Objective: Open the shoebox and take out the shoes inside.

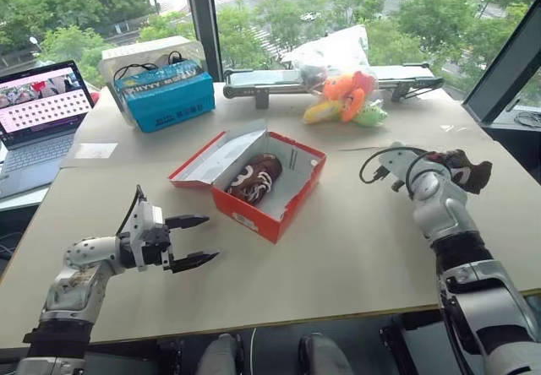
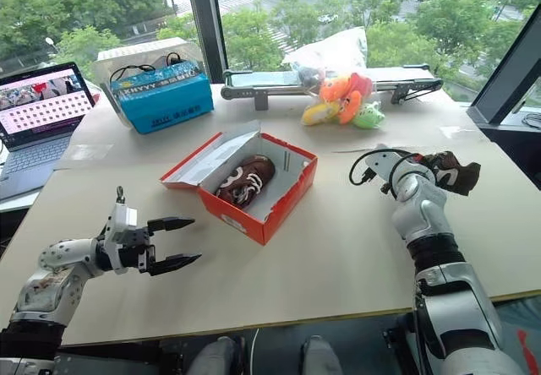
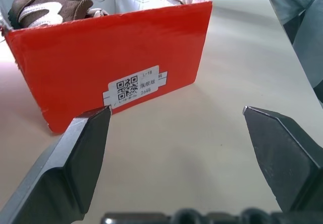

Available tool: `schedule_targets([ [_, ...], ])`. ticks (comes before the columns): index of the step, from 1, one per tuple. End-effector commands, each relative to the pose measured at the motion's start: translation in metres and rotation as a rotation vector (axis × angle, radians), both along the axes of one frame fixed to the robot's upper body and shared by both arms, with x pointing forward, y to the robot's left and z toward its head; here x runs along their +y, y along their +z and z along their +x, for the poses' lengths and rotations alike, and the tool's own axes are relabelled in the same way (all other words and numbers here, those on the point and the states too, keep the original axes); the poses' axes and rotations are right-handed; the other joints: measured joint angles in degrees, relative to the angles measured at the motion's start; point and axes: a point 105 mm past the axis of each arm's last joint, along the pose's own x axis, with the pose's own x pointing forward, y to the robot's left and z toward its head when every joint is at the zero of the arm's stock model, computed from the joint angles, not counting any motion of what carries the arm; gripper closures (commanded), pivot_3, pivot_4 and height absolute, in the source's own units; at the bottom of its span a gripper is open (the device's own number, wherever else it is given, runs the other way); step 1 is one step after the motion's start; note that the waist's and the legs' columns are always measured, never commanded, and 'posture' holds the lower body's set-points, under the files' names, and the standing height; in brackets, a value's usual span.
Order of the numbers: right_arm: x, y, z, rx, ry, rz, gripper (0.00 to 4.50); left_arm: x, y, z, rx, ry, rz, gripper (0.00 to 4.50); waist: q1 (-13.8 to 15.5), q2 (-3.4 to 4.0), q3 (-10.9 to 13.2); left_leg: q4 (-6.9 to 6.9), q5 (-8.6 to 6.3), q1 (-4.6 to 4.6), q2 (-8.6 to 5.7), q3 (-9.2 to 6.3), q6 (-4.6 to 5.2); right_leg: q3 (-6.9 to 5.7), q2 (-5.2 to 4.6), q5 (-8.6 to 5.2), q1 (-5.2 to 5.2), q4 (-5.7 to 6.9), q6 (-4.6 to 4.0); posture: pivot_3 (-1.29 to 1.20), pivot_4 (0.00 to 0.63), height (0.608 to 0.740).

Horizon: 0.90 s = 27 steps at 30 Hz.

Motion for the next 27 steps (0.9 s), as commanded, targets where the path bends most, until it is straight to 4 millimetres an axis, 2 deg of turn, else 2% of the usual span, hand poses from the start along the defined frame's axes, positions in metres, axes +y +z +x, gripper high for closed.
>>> schedule_targets([
  [1,0.001,-0.001,0.003,-0.045,-0.01,0.005,4.03,-0.001,0.007,0.002,-0.033,-0.01,0.005,0.0,-0.03,0.0,0.0,0.0,0.01,0.0,-0.01,0.0,0.01,0.02,0.0,0.01,0.0,0.0,0.0,0.0,0.15,0.74],
  [5,0.008,-0.027,0.002,-0.016,-0.039,0.244,4.03,-0.002,0.007,0.003,-0.036,-0.012,0.003,0.0,-0.14,-0.09,-0.06,0.04,0.02,0.03,0.01,-0.04,0.03,0.01,0.01,0.06,0.08,0.0,0.0,0.0,0.15,0.74],
  [6,0.01,-0.029,0.002,-0.022,-0.044,0.288,3.04,-0.002,0.007,0.003,-0.036,-0.012,0.003,0.0,-0.21,-0.17,-0.1,0.05,0.02,0.06,0.03,-0.04,0.03,0.01,0.03,0.08,0.12,-0.01,-0.01,0.0,0.15,0.74],
  [9,0.023,-0.029,0.004,-0.05,-0.039,0.472,2.13,-0.001,0.006,0.003,-0.036,-0.011,0.005,0.0,-0.32,-0.3,-0.18,0.05,0.01,0.29,0.07,-0.2,0.02,0.02,0.05,0.06,0.32,-0.03,-0.01,0.0,0.15,0.74],
  [14,0.054,-0.021,0.008,-0.051,0.048,0.615,0.37,0.0,0.007,0.003,-0.038,-0.011,0.005,0.0,-0.22,-0.31,-0.18,-0.02,-0.27,0.72,0.13,-0.43,-0.42,0.02,0.0,-0.19,0.73,-0.09,-0.33,0.0,0.15,0.74],
  [20,0.091,0.013,0.005,-0.049,0.181,0.724,0.37,0.0,0.007,0.004,-0.041,-0.014,0.005,0.0,-0.27,-0.29,-0.16,-0.08,-0.26,0.7,0.13,-0.44,-0.41,0.05,-0.02,-0.19,0.65,-0.06,-0.37,0.0,0.15,0.74],
  [23,0.091,0.034,0.001,-0.078,0.199,0.733,0.37,0.001,0.007,0.004,-0.04,-0.015,0.006,0.0,0.02,-0.24,-0.13,-0.2,-0.26,0.64,0.11,-0.44,-0.4,0.04,-0.02,-0.2,0.52,-0.04,-0.5,0.0,0.15,0.74],
  [27,0.082,0.073,-0.004,-0.159,0.211,0.752,0.37,-0.001,0.007,0.005,-0.041,-0.017,0.006,0.0,0.52,-0.2,-0.11,-0.26,-0.19,0.49,0.05,-0.42,-0.3,0.02,-0.06,-0.16,0.35,-0.03,-0.56,0.0,0.15,0.74],
])
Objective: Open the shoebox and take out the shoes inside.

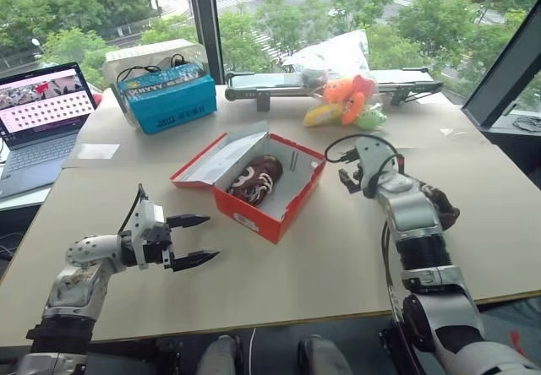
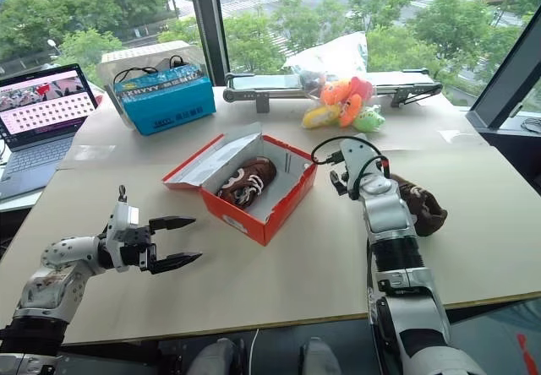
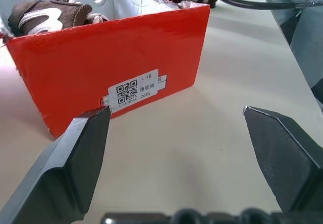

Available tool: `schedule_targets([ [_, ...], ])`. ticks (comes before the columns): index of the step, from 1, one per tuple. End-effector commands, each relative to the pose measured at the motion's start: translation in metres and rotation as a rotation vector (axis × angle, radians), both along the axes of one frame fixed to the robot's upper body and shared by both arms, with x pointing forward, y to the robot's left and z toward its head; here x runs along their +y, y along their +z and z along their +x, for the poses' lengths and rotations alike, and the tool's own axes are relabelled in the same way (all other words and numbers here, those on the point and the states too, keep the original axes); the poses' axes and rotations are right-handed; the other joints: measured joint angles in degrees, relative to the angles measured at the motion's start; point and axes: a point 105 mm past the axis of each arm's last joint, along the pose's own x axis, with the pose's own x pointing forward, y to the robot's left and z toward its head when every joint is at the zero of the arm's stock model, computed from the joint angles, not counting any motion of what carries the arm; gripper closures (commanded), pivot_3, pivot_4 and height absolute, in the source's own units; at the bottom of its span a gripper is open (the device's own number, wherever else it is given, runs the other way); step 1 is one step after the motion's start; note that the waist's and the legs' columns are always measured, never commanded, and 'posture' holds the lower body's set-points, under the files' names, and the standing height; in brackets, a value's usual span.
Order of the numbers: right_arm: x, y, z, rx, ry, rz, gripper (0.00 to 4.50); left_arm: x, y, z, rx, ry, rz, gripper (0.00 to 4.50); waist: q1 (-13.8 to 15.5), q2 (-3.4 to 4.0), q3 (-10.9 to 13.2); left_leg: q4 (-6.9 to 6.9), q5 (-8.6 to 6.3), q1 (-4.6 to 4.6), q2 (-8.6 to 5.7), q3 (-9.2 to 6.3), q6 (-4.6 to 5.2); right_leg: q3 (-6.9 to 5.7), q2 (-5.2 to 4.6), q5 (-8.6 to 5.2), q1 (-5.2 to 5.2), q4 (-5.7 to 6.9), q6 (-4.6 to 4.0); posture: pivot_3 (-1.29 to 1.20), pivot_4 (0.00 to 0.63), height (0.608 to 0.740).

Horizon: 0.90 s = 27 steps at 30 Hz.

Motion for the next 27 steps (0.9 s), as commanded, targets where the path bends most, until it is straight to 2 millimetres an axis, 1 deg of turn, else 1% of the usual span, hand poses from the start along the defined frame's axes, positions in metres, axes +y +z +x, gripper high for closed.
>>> schedule_targets([
  [1,-0.009,0.059,-0.004,-0.143,-0.011,0.056,0.37,-0.001,0.008,0.002,-0.043,-0.01,0.004,0.0,0.06,0.01,0.01,0.01,0.01,-0.12,-0.01,0.01,0.01,0.0,-0.01,0.02,-0.11,0.0,-0.02,0.0,0.15,0.74],
  [2,-0.007,0.068,-0.005,-0.161,-0.006,0.107,0.37,-0.001,0.007,0.002,-0.043,-0.011,0.004,0.0,0.05,0.01,0.01,0.02,0.02,-0.23,-0.01,0.01,0.04,0.0,-0.01,0.04,-0.21,0.0,-0.03,0.0,0.15,0.74],
  [3,-0.004,0.08,-0.006,-0.181,0.004,0.202,0.37,-0.001,0.007,0.002,-0.043,-0.011,0.005,0.0,0.05,0.01,0.01,0.04,0.19,-0.3,0.0,0.01,0.31,0.0,-0.01,0.24,-0.27,0.01,0.13,0.0,0.15,0.74],
  [4,0.0,0.091,-0.008,-0.198,0.02,0.301,0.37,-0.002,0.007,0.002,-0.043,-0.012,0.005,0.0,-0.01,0.01,0.01,0.02,0.19,-0.31,0.0,0.01,0.32,0.0,0.0,0.32,-0.29,0.0,0.18,0.0,0.15,0.74],
  [6,0.013,0.114,-0.015,-0.199,0.086,0.552,0.37,-0.003,0.007,0.002,-0.042,-0.014,0.005,0.0,-0.38,0.03,0.02,0.01,0.19,-0.33,0.01,0.02,0.32,0.0,0.04,0.32,-0.33,0.01,0.17,0.0,0.15,0.74],
  [7,0.029,0.128,-0.02,-0.175,0.155,0.758,0.37,-0.003,0.007,0.002,-0.043,-0.014,0.006,0.0,-0.43,0.03,0.02,0.01,0.19,-0.34,0.03,0.02,0.32,0.02,0.1,0.33,-0.35,0.03,0.17,0.0,0.15,0.74],
  [8,0.045,0.137,-0.027,-0.125,0.235,0.93,0.37,-0.002,0.007,0.002,-0.042,-0.014,0.007,0.0,-0.59,0.06,0.03,0.0,0.2,-0.35,0.05,-0.01,0.32,0.02,0.13,0.34,-0.36,0.04,0.15,0.0,0.15,0.74],
  [10,0.072,0.143,-0.038,-0.02,0.35,1.13,0.37,-0.001,0.006,0.003,-0.041,-0.014,0.008,0.0,-0.59,0.12,0.06,0.01,0.21,-0.35,0.17,-0.05,0.33,0.07,0.34,0.39,-0.41,0.1,0.05,0.0,0.15,0.74],
  [11,0.082,0.141,-0.043,0.032,0.381,1.178,0.37,0.0,0.006,0.003,-0.041,-0.014,0.009,0.0,-0.47,0.12,0.06,0.01,0.21,-0.34,0.28,-0.1,0.33,0.02,0.44,0.42,-0.36,0.07,-0.01,0.0,0.15,0.74],
  [14,0.106,0.128,-0.051,0.162,0.418,1.234,0.37,0.0,0.006,0.003,-0.041,-0.015,0.008,0.0,0.3,0.11,0.06,0.02,0.2,-0.36,0.64,-0.11,0.31,-0.14,0.68,0.39,-0.31,-0.02,-0.19,0.0,0.15,0.74],
  [17,0.125,0.101,-0.054,0.267,0.411,1.156,0.37,-0.002,0.005,0.003,-0.041,-0.017,0.006,0.0,1.09,0.13,0.07,0.05,0.17,-0.56,0.63,-0.02,0.19,-0.18,0.54,0.38,-0.44,-0.08,-0.2,0.0,0.15,0.74],
  [18,0.129,0.09,-0.054,0.305,0.403,1.13,0.37,-0.002,0.004,0.003,-0.04,-0.019,0.005,0.0,1.05,0.12,0.07,0.05,0.03,-0.58,0.61,0.03,-0.04,-0.17,0.49,0.38,-0.46,-0.11,-0.22,0.0,0.15,0.74],
  [19,0.132,0.083,-0.054,0.328,0.398,1.116,0.37,-0.003,0.004,0.003,-0.04,-0.021,0.004,0.0,0.96,0.12,0.07,0.05,-0.03,-0.58,0.61,0.04,-0.14,-0.17,0.49,0.38,-0.45,-0.15,-0.23,0.0,0.15,0.74],
  [21,0.133,0.07,-0.054,0.367,0.371,1.075,0.37,-0.003,0.004,0.002,-0.039,-0.019,0.002,0.0,0.75,0.13,0.07,0.06,-0.01,-0.59,0.61,0.07,-0.09,-0.16,0.49,0.41,-0.46,-0.13,-0.19,0.0,0.15,0.74],
  [23,0.137,0.06,-0.055,0.402,0.37,1.038,0.37,-0.001,0.005,0.002,-0.039,-0.013,0.002,0.0,0.6,0.13,0.07,0.06,0.21,-0.6,0.63,0.08,0.27,-0.15,0.54,0.43,-0.48,-0.08,-0.14,0.0,0.15,0.74],
  [26,0.146,0.051,-0.059,0.443,0.39,1.008,0.37,0.0,0.004,0.001,-0.036,-0.011,0.005,0.0,0.12,0.13,0.07,0.05,0.22,-0.59,0.66,0.07,0.29,-0.15,0.62,0.41,-0.5,-0.08,-0.18,0.0,0.15,0.74],
  [27,0.155,0.042,-0.062,0.486,0.414,0.976,0.37,0.0,0.003,0.001,-0.034,-0.01,0.006,0.0,-0.1,0.13,0.07,0.05,0.22,-0.59,0.69,0.07,0.29,-0.15,0.63,0.41,-0.5,-0.08,-0.18,0.0,0.15,0.74],
])
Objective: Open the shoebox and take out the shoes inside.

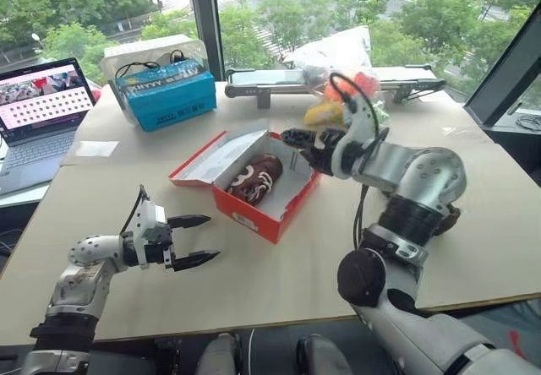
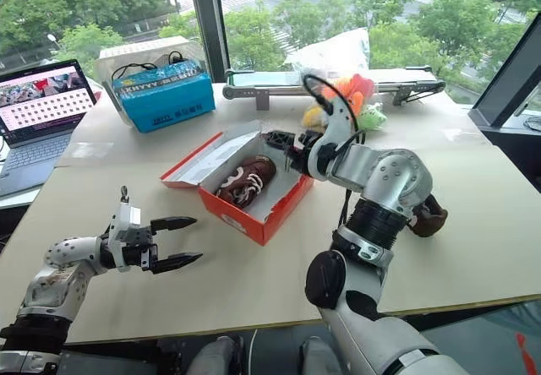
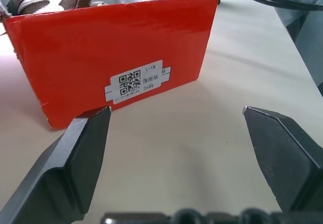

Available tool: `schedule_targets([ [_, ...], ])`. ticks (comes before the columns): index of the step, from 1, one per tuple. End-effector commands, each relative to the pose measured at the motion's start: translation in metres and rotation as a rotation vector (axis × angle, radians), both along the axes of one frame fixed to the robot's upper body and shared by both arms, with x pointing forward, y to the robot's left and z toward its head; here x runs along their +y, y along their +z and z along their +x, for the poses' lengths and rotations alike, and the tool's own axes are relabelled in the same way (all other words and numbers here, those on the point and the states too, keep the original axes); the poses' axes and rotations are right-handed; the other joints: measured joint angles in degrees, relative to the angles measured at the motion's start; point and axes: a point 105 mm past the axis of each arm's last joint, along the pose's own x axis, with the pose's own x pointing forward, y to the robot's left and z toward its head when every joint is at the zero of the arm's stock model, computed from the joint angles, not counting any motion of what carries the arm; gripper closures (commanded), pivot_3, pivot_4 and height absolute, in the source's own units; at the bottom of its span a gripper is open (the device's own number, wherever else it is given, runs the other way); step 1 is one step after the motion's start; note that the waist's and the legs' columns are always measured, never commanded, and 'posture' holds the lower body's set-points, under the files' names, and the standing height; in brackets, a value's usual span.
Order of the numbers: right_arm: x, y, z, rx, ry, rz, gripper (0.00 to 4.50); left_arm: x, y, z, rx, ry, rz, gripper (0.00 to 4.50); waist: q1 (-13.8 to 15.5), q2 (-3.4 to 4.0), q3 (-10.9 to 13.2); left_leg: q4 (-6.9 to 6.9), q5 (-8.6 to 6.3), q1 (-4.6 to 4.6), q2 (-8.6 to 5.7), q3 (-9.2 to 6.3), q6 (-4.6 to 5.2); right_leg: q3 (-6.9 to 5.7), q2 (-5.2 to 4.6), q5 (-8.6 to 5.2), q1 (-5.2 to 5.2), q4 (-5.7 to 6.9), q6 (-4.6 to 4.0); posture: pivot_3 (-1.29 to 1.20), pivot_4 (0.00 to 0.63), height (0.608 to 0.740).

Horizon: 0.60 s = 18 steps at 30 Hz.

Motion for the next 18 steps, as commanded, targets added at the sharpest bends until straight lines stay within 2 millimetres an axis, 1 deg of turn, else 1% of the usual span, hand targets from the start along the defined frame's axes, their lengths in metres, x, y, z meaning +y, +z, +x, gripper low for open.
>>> schedule_targets([
  [1,0.041,-0.023,-0.016,0.046,0.164,-0.034,0.37,0.0,0.006,-0.002,-0.039,-0.008,0.009,0.0,-0.49,0.0,0.0,0.0,0.0,0.0,0.01,0.0,0.0,0.0,0.01,0.0,0.01,0.0,0.0,0.0,0.15,0.74],
  [3,0.05,-0.036,-0.019,0.072,0.204,-0.077,0.37,-0.001,0.006,-0.002,-0.038,-0.007,0.005,0.0,-0.82,0.0,0.0,0.0,0.0,0.02,0.04,-0.01,0.0,0.0,0.03,0.0,0.04,-0.01,0.0,0.0,0.15,0.74],
  [6,0.056,-0.047,-0.021,0.086,0.236,-0.107,0.37,-0.001,0.006,-0.001,-0.037,-0.006,0.003,0.0,-0.76,0.0,0.0,0.0,0.0,0.03,0.06,-0.01,0.0,0.01,0.05,-0.01,0.02,-0.01,-0.01,0.0,0.15,0.74],
  [7,0.06,-0.053,-0.021,0.1,0.25,-0.119,0.37,-0.001,0.006,-0.001,-0.037,-0.006,0.003,0.0,-0.74,0.0,0.0,0.0,0.0,0.03,0.06,-0.01,0.0,0.01,0.04,-0.01,0.01,0.0,-0.01,0.0,0.15,0.74],
  [12,0.066,-0.077,-0.015,0.14,0.274,-0.163,0.37,-0.002,0.006,-0.001,-0.037,-0.005,0.001,0.0,-0.74,0.0,0.0,0.0,0.0,0.03,0.07,-0.02,-0.01,0.0,0.06,-0.01,0.03,-0.02,0.0,0.0,0.15,0.74],
  [14,0.068,-0.078,-0.012,0.141,0.279,-0.16,0.37,-0.003,0.006,-0.001,-0.037,-0.004,0.0,0.0,-0.73,0.0,0.0,0.0,0.0,0.03,0.07,-0.02,-0.01,0.0,0.06,-0.01,0.04,-0.02,-0.01,0.0,0.15,0.74],
  [18,0.075,-0.071,-0.005,0.118,0.289,-0.149,0.37,-0.003,0.006,-0.002,-0.038,-0.002,-0.001,0.0,-0.61,0.0,0.0,0.0,-0.01,0.03,0.07,-0.03,-0.01,0.0,0.06,-0.01,0.04,-0.03,-0.01,0.0,0.15,0.74],
])
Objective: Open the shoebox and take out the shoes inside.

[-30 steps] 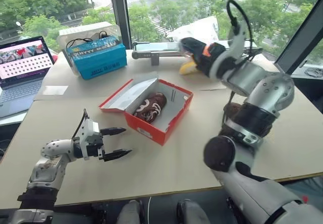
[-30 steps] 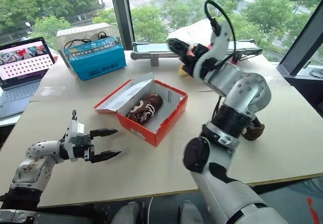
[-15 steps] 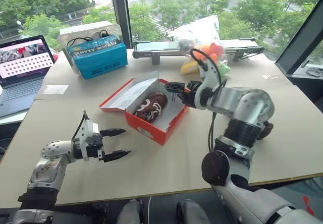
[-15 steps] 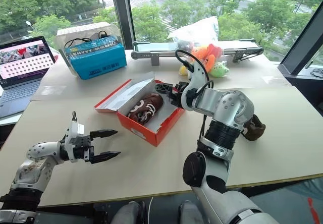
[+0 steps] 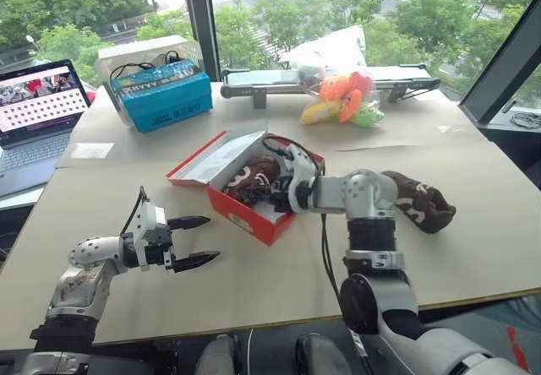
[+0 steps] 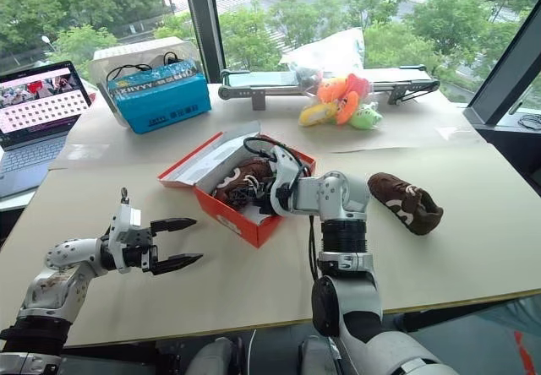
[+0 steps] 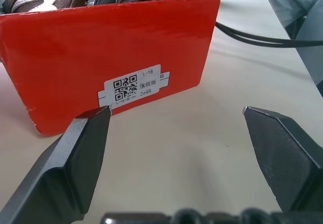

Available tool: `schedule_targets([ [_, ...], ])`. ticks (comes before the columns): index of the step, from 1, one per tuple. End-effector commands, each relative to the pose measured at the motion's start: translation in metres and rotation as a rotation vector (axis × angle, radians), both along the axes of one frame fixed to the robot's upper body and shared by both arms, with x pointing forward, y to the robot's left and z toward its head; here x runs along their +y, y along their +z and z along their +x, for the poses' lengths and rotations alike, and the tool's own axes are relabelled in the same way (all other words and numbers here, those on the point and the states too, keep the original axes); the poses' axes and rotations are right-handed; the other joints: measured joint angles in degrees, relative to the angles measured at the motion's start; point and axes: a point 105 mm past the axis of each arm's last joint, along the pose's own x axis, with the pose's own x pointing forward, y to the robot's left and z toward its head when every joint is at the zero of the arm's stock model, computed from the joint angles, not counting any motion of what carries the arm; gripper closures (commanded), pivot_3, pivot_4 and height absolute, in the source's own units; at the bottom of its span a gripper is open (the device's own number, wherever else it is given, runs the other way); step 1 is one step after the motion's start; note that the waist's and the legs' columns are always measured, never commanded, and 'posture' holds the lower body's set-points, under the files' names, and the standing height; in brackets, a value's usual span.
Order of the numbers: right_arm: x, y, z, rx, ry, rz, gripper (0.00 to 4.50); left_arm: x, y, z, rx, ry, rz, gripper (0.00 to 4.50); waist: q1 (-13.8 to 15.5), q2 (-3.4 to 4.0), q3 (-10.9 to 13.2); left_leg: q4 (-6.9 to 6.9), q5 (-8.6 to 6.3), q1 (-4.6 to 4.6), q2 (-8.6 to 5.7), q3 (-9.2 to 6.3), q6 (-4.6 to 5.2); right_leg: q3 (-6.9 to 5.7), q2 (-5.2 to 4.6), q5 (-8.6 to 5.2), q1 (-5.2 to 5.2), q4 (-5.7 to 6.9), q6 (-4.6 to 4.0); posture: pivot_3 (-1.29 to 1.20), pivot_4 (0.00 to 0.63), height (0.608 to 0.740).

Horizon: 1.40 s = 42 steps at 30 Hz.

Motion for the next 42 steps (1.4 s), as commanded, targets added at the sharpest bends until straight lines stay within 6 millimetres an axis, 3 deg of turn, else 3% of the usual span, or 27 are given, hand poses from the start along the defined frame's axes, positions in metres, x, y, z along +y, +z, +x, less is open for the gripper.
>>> schedule_targets([
  [1,0.014,0.01,0.006,-0.032,0.026,0.032,0.37,-0.004,0.008,-0.001,-0.043,-0.012,0.003,0.0,-0.03,0.0,0.0,0.0,0.0,0.0,0.0,0.0,0.0,0.0,0.0,0.0,0.0,0.0,0.0,0.0,0.15,0.74],
  [7,0.015,0.014,0.016,-0.048,0.011,0.049,0.37,-0.004,0.008,-0.001,-0.045,-0.011,0.006,0.0,-0.05,0.0,0.0,-0.01,-0.01,0.0,0.04,0.01,-0.01,0.0,0.03,0.0,-0.03,0.0,-0.02,0.0,0.15,0.74],
  [10,0.015,0.016,0.017,-0.052,0.009,0.06,1.1,-0.004,0.009,-0.001,-0.046,-0.01,0.008,0.0,-0.04,0.0,0.0,-0.02,0.0,-0.01,0.04,0.01,-0.01,0.01,0.03,0.0,-0.03,0.0,-0.02,0.0,0.15,0.74],
  [16,0.012,0.019,0.019,-0.062,-0.004,0.077,3.21,-0.004,0.009,-0.001,-0.047,-0.009,0.008,0.0,-0.14,0.0,0.0,-0.02,-0.01,-0.01,0.06,0.01,-0.02,0.0,0.03,0.0,-0.04,0.0,-0.03,0.0,0.15,0.74],
  [20,0.009,0.021,0.021,-0.066,-0.012,0.083,4.36,-0.004,0.01,-0.001,-0.049,-0.009,0.012,0.0,-0.08,0.0,0.0,-0.02,-0.01,-0.01,0.06,0.02,-0.02,0.0,0.03,0.0,-0.06,0.0,-0.04,0.0,0.15,0.74],
  [21,0.008,0.022,0.022,-0.07,-0.017,0.085,4.47,-0.004,0.01,-0.001,-0.049,-0.01,0.012,0.0,-0.06,0.0,0.0,-0.03,-0.01,-0.02,0.06,0.02,-0.01,0.0,0.03,0.0,-0.06,0.0,-0.04,0.0,0.15,0.74],
  [27,0.008,0.028,0.022,-0.089,-0.02,0.089,4.49,-0.005,0.01,-0.001,-0.047,-0.013,0.013,0.0,-0.05,0.0,0.0,-0.03,-0.01,-0.02,0.06,0.02,-0.02,0.0,0.03,0.0,-0.06,0.0,-0.04,0.0,0.15,0.74],
  [31,0.005,0.045,0.025,-0.153,-0.029,0.084,4.49,-0.005,0.01,0.0,-0.048,-0.015,0.014,0.0,-0.05,0.01,0.01,-0.03,-0.01,-0.02,0.06,0.02,-0.02,0.0,0.03,0.0,-0.07,0.0,-0.04,0.0,0.15,0.74],
  [35,-0.009,0.079,0.027,-0.298,-0.05,0.043,4.49,-0.005,0.011,-0.001,-0.047,-0.016,0.015,0.0,0.06,0.02,0.05,-0.02,-0.01,-0.14,0.05,0.02,-0.01,0.01,0.02,0.0,-0.2,0.01,-0.04,0.0,0.15,0.74],
  [42,-0.028,0.091,0.023,-0.35,-0.078,0.011,4.49,-0.006,0.01,-0.001,-0.043,-0.018,0.015,0.0,0.01,0.02,0.05,-0.09,-0.01,-0.17,0.05,0.03,-0.01,0.01,0.02,-0.02,-0.22,-0.04,-0.07,0.0,0.15,0.74],
])
